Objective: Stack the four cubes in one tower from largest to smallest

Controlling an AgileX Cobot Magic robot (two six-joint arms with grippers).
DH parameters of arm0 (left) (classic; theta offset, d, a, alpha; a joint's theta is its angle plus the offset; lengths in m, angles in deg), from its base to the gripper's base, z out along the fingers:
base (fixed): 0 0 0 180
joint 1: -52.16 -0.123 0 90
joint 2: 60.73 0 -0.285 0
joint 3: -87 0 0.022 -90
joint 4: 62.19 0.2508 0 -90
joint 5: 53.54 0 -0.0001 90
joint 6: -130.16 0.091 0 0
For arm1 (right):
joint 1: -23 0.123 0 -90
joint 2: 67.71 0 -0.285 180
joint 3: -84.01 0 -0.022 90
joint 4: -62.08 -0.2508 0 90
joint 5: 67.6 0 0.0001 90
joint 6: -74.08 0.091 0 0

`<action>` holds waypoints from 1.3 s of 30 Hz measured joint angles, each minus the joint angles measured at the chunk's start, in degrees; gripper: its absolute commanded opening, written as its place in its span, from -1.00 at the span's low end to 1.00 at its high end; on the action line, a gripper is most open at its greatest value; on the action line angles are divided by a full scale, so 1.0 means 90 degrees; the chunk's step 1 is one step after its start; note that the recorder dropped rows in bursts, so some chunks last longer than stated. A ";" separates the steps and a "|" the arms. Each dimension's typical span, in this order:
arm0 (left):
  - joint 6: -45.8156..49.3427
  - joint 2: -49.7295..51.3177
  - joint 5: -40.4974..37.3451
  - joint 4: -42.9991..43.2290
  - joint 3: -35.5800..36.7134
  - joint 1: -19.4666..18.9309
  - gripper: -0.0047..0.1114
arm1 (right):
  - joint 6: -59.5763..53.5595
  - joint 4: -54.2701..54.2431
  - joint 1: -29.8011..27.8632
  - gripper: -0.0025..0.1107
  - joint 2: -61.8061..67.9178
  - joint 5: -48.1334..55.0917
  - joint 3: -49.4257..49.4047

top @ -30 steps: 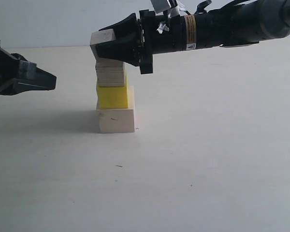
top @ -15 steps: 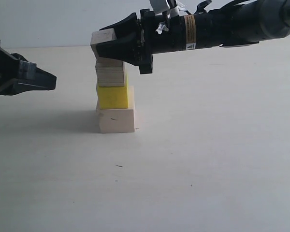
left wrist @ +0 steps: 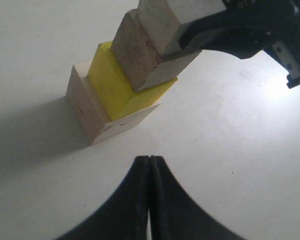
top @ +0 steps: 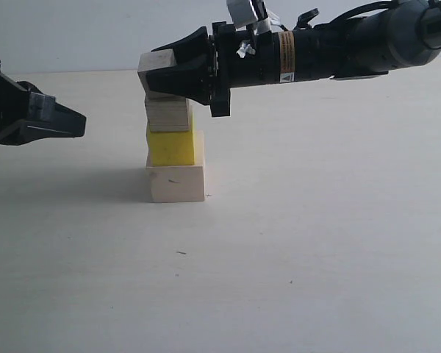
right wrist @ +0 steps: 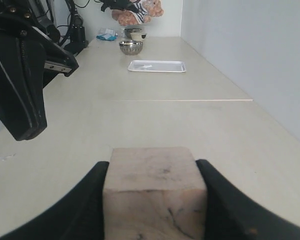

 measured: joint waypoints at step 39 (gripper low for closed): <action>0.0025 0.0000 0.0000 0.0000 0.0000 0.0000 -0.92 | 0.0538 0.0023 0.0000 0.35 -0.0131 0.0071 0.0043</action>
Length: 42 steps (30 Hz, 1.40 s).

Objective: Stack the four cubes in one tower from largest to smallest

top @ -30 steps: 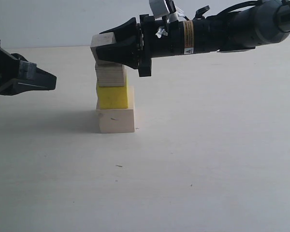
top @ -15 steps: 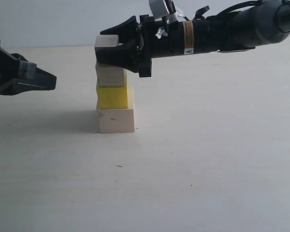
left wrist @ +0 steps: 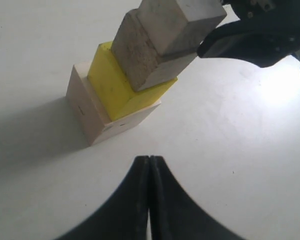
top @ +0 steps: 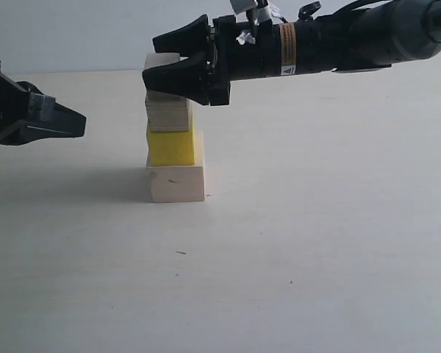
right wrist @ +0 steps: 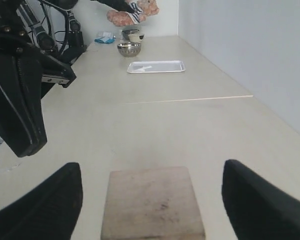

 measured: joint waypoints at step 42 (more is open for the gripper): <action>0.0145 -0.1640 0.2646 0.0725 -0.1612 0.0000 -0.92 | 0.5360 0.2094 -0.2090 -0.96 -0.7066 0.5332 -0.1954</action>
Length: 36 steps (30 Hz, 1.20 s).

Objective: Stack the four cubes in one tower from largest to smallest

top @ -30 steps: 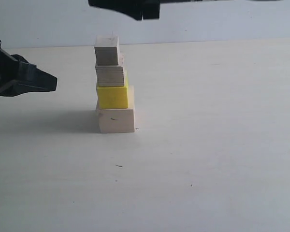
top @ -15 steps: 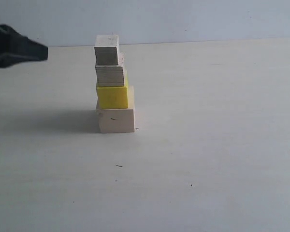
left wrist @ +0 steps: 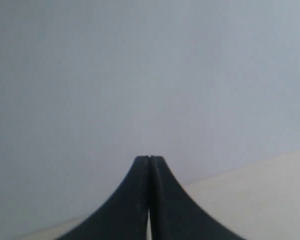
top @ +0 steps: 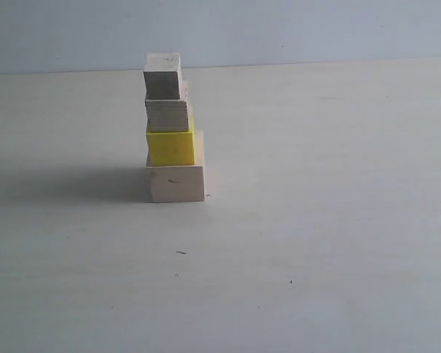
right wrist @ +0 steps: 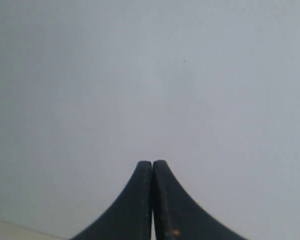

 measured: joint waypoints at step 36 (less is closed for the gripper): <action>0.0332 -0.4889 0.1184 0.0640 0.2741 -0.0391 -0.92 | -0.2072 0.0000 -0.0053 -0.96 -0.6157 0.0989 -0.1248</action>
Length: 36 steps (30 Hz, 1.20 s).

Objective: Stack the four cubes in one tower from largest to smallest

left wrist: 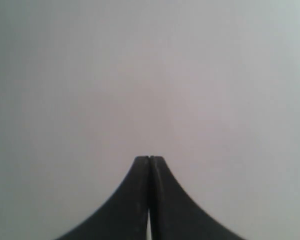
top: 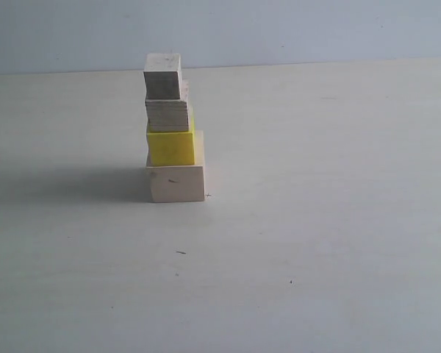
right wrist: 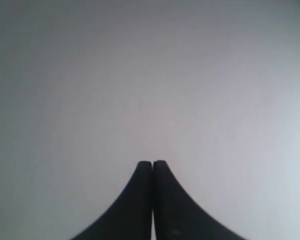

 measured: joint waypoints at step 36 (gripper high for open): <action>-0.0624 -0.0069 -0.1693 -0.0015 0.2006 -0.0423 -0.92 | 0.2412 -0.0003 0.0000 -0.96 0.0054 -0.0858 -0.4043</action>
